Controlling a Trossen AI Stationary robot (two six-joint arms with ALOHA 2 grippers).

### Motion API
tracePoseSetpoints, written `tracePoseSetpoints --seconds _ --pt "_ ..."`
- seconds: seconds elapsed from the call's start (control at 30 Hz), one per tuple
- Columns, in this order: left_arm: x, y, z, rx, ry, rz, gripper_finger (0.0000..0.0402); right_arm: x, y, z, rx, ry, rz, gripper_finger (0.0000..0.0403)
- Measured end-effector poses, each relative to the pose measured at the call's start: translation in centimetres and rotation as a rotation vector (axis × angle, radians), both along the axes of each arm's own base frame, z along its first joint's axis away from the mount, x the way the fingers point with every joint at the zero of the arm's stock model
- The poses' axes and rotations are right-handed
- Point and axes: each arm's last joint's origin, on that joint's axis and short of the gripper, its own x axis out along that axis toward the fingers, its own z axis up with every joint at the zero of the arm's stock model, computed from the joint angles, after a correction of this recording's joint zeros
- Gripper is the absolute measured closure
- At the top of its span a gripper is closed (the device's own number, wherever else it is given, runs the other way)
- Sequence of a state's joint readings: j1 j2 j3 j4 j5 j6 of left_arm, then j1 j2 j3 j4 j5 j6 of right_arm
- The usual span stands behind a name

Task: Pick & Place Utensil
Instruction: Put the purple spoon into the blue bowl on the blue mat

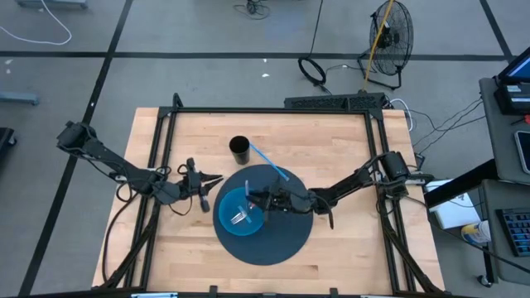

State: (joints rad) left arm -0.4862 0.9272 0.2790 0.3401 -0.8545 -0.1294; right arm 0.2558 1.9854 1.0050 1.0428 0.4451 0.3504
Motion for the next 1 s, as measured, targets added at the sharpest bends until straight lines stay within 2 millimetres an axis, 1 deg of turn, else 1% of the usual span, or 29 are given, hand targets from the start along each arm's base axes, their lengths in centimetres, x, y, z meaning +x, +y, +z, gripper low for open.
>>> tracePoseSetpoints --seconds 0.37,0.5,0.6,0.77,0.9,1.0 --pt "0.0 0.0 0.0 -0.003 -0.005 0.012 0.0355 0.0 0.0 0.0 0.031 -0.005 -0.006 0.0353" --pt "0.0 0.0 0.1 -0.006 -0.009 0.013 0.0355 0.1 0.2 0.0 0.053 0.004 -0.048 0.0353" --pt "0.0 0.0 0.1 -0.007 -0.011 0.013 0.0355 0.9 0.6 -0.3 0.043 0.034 -0.061 0.0353" --pt "0.0 0.0 0.1 -0.008 -0.012 0.013 0.0355 2.9 1.5 -1.2 0.026 0.056 -0.056 0.0353" --pt "0.0 -0.1 0.1 -0.012 -0.014 0.006 0.0355 3.3 1.3 -2.1 0.037 0.073 -0.067 0.0353" --pt "-0.1 -0.2 0.1 -0.011 -0.013 0.0 0.0355 3.4 1.0 -2.2 0.055 0.069 -0.077 0.0353"
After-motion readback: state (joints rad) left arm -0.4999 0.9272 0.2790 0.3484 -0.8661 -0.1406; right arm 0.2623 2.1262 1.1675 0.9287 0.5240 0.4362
